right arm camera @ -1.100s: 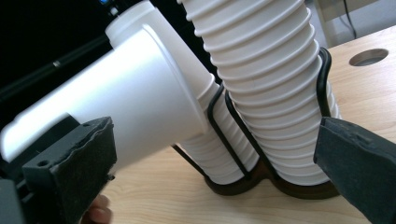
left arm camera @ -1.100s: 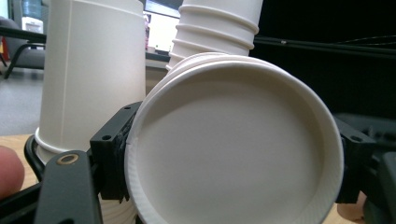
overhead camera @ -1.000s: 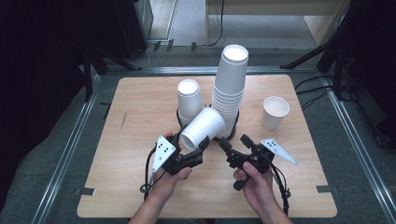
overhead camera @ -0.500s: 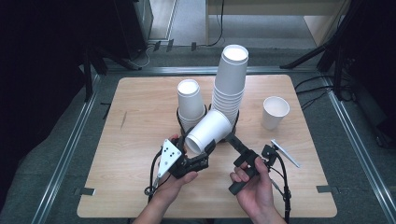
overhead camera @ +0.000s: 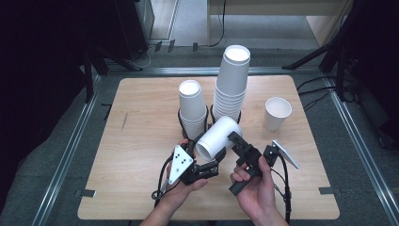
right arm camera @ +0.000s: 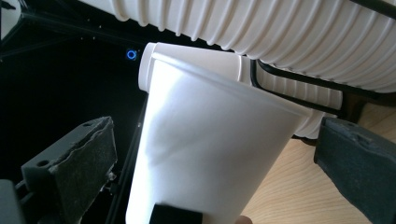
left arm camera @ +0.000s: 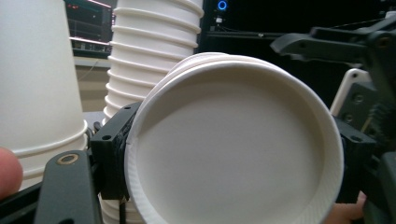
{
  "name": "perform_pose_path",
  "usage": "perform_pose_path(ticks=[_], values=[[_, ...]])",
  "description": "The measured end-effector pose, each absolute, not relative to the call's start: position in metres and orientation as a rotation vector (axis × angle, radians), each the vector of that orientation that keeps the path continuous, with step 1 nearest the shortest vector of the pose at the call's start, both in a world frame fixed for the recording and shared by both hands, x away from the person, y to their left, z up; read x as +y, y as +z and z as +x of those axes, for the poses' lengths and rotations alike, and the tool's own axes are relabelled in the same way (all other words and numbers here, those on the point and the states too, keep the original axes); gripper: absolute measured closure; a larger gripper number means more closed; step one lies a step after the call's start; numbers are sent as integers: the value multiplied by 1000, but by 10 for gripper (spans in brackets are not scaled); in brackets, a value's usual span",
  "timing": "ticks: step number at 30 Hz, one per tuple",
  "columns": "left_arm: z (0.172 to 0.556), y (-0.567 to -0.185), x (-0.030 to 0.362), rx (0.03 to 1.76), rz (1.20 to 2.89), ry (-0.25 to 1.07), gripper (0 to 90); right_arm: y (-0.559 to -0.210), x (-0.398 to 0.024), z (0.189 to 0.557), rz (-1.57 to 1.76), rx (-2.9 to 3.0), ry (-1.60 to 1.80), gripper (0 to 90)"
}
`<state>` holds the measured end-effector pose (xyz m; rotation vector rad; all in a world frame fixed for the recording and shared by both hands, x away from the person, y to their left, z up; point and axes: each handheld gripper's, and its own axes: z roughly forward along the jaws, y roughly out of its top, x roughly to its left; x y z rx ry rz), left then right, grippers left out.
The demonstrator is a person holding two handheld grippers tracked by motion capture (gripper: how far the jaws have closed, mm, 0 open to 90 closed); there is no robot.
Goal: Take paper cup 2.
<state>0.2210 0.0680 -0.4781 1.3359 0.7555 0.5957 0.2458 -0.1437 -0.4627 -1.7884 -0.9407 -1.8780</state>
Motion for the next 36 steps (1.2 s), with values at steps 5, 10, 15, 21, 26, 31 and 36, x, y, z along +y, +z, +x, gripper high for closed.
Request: perform_pose_path(ticks=[5,10,15,21,26,31,36], values=[[219,-479,63,742,1343,589,216,-466,-145,249,-1786,-910,-1859,0],[216,-480,58,734,1347,584,216,-467,-145,251,-1798,-885,-1842,0],[214,-480,55,723,1354,573,216,-469,-146,252,-1805,-869,-1835,0],[213,-481,54,714,1360,562,216,-470,-145,253,-1798,-860,-1835,0],[212,-481,52,702,1362,549,216,-471,-144,254,-1783,-856,-1834,5],[212,-482,51,686,1368,539,215,-472,-143,254,-1760,-857,-1838,27],[213,-483,53,667,1373,523,212,-473,-143,255,-1742,-850,-1853,71]])
